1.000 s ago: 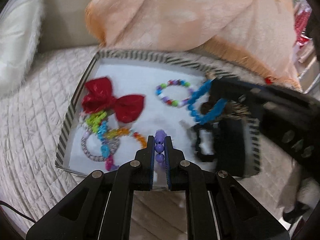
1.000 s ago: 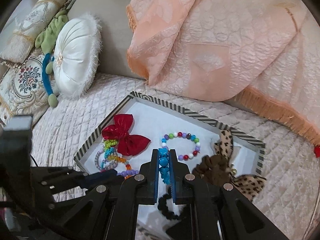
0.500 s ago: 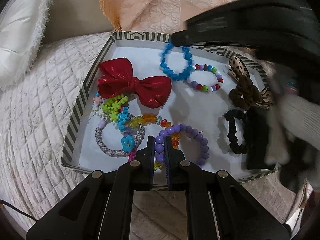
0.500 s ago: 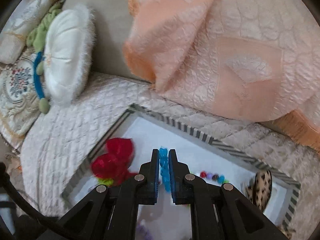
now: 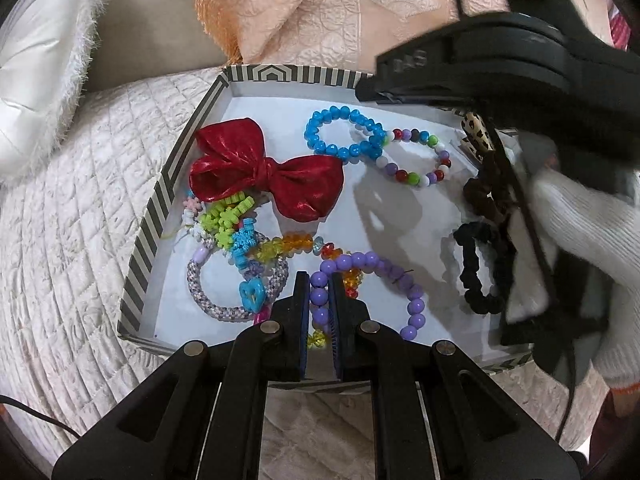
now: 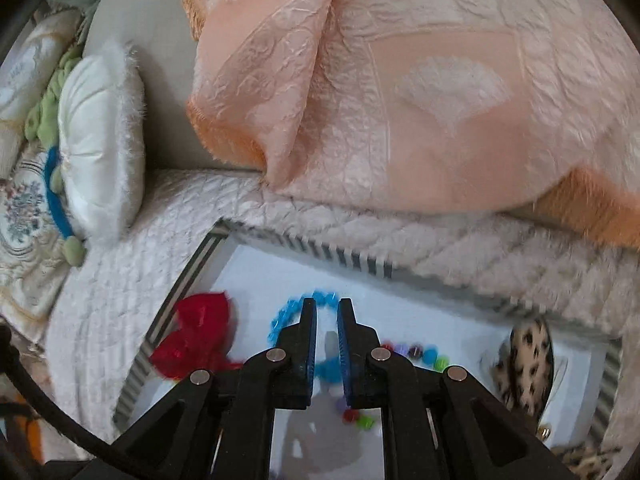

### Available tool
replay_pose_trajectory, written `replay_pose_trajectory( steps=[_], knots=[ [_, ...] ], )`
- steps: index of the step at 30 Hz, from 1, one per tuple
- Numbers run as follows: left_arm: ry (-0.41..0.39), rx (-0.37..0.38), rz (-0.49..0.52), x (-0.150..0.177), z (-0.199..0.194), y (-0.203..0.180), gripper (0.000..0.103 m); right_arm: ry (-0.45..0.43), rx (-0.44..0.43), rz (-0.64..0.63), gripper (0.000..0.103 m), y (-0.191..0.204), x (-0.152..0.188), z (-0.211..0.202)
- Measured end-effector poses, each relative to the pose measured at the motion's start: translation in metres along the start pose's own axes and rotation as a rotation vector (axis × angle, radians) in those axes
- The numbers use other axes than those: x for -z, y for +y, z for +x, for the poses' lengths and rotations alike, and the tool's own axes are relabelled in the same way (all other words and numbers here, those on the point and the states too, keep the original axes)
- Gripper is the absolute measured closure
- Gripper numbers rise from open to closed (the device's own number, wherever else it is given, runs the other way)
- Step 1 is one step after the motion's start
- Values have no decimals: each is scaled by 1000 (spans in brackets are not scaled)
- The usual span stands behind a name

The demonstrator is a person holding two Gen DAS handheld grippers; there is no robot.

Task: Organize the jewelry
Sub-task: 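Carry purple and blue bracelets into the striped tray and open both tools, then withdraw both open tools back from the tray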

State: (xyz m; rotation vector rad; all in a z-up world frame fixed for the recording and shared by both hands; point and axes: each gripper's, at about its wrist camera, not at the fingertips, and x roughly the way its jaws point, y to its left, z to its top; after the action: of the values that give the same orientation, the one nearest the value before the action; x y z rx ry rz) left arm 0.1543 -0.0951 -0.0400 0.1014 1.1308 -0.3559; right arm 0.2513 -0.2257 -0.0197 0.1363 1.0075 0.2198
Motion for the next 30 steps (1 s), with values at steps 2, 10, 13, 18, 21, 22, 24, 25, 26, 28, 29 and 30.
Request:
replay_pose_trajectory(
  steps=[2, 10, 13, 18, 21, 22, 24, 25, 26, 28, 29, 30],
  knots=[
    [-10, -6, 0, 3, -2, -2, 95, 5, 21, -15, 72, 0, 10, -7],
    [-37, -29, -13, 17, -22, -1, 60, -34, 32, -5, 66, -8, 43, -49],
    [-46, -53, -13, 21, -31, 0, 59, -61, 56, -11, 65, -9, 54, -68],
    [-70, -67, -23, 28, -48, -2, 58, -93, 107, 5, 63, -12, 79, -96],
    [-90, -85, -35, 32, -59, 1, 58, -96, 108, 20, 63, -11, 94, -106],
    [-99, -88, -36, 33, -64, 1, 58, -95, 108, 32, 63, -11, 101, -110],
    [-118, -103, -32, 34, -71, 0, 58, -107, 113, 46, 62, -8, 110, -117],
    [-127, -115, -27, 36, -76, -1, 58, -113, 116, 49, 62, -5, 113, -120],
    [-130, -121, -24, 35, -76, -2, 58, -118, 120, 53, 62, -4, 116, -123],
    [-139, -127, -26, 38, -84, -3, 58, -127, 120, 65, 62, 2, 121, -129],
    [-142, -127, -30, 37, -84, -2, 58, -134, 123, 70, 62, 4, 123, -132],
    [-147, -127, -37, 38, -88, -2, 58, -140, 134, 71, 62, 8, 126, -135]
  ],
)
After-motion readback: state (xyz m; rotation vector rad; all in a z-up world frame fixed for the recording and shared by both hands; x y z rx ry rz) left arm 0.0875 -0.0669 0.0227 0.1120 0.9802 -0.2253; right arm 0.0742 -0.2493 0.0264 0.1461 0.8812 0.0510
